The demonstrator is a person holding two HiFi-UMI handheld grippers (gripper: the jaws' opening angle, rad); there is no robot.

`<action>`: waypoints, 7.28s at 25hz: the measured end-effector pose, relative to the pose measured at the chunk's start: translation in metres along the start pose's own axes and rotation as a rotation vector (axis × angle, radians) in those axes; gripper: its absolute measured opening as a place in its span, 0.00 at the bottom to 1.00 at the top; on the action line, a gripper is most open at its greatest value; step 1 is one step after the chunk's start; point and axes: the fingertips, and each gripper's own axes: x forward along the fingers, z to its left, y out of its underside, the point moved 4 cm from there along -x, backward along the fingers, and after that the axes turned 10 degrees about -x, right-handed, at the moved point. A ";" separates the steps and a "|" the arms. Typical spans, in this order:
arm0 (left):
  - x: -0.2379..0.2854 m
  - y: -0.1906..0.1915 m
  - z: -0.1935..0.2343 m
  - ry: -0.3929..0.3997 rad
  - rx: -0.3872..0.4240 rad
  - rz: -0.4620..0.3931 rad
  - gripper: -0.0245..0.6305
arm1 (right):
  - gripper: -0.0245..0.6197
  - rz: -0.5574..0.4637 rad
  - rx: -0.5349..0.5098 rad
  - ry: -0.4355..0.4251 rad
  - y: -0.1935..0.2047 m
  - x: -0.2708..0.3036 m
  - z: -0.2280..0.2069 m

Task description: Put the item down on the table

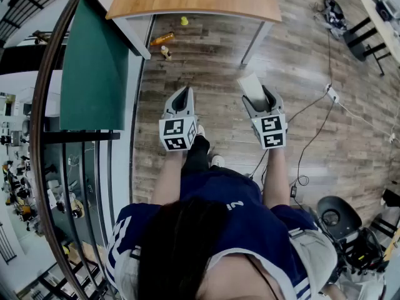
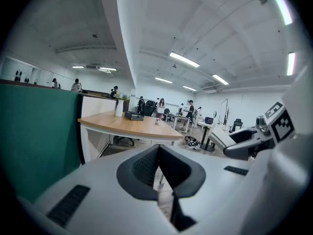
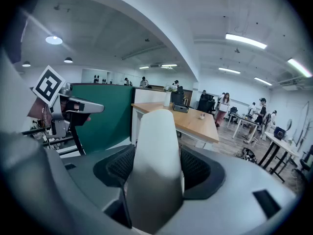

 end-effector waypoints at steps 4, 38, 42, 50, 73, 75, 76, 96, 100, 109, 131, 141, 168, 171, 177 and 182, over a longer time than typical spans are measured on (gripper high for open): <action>-0.015 0.005 -0.024 -0.001 0.028 -0.005 0.04 | 0.51 0.003 -0.015 -0.011 0.008 -0.019 0.001; 0.048 -0.018 0.037 0.205 0.009 0.055 0.65 | 0.52 0.016 0.104 0.119 -0.032 0.034 0.004; 0.056 -0.015 0.045 0.201 -0.011 0.069 0.65 | 0.52 0.030 0.114 0.106 -0.027 0.046 0.004; 0.112 -0.020 0.045 0.171 -0.018 0.069 0.65 | 0.52 0.011 0.091 0.061 -0.029 0.096 -0.041; 0.354 -0.075 -0.005 0.101 -0.036 0.100 0.65 | 0.52 0.010 0.055 -0.044 -0.035 0.255 -0.264; 0.362 -0.078 -0.005 0.103 -0.032 0.107 0.65 | 0.52 0.019 0.066 -0.043 -0.033 0.260 -0.268; 0.366 -0.078 -0.006 0.105 -0.029 0.108 0.65 | 0.52 0.019 0.071 -0.042 -0.031 0.262 -0.270; 0.544 -0.119 0.063 0.264 0.066 0.223 0.65 | 0.52 0.087 0.123 0.054 -0.068 0.401 -0.329; 0.575 -0.133 0.075 0.305 0.099 0.239 0.65 | 0.52 0.102 0.137 0.082 -0.081 0.426 -0.341; 0.629 -0.164 0.098 0.371 0.114 0.244 0.65 | 0.52 0.147 0.159 0.142 -0.097 0.468 -0.359; 0.678 -0.173 0.105 0.336 0.106 0.283 0.65 | 0.52 0.279 0.111 0.042 -0.095 0.521 -0.471; 0.696 -0.180 0.106 0.233 0.082 0.271 0.64 | 0.52 0.358 0.045 -0.131 -0.066 0.565 -0.506; 0.691 -0.176 0.111 0.087 0.074 0.267 0.64 | 0.53 0.471 0.120 -0.302 0.004 0.606 -0.499; 0.688 -0.176 0.112 0.078 0.070 0.266 0.64 | 0.53 0.457 0.156 -0.311 0.005 0.608 -0.499; 0.686 -0.177 0.115 0.074 0.066 0.257 0.64 | 0.54 0.458 0.145 -0.310 0.002 0.609 -0.499; 0.683 -0.176 0.110 0.095 0.063 0.260 0.64 | 0.63 0.402 0.195 -0.274 -0.006 0.598 -0.501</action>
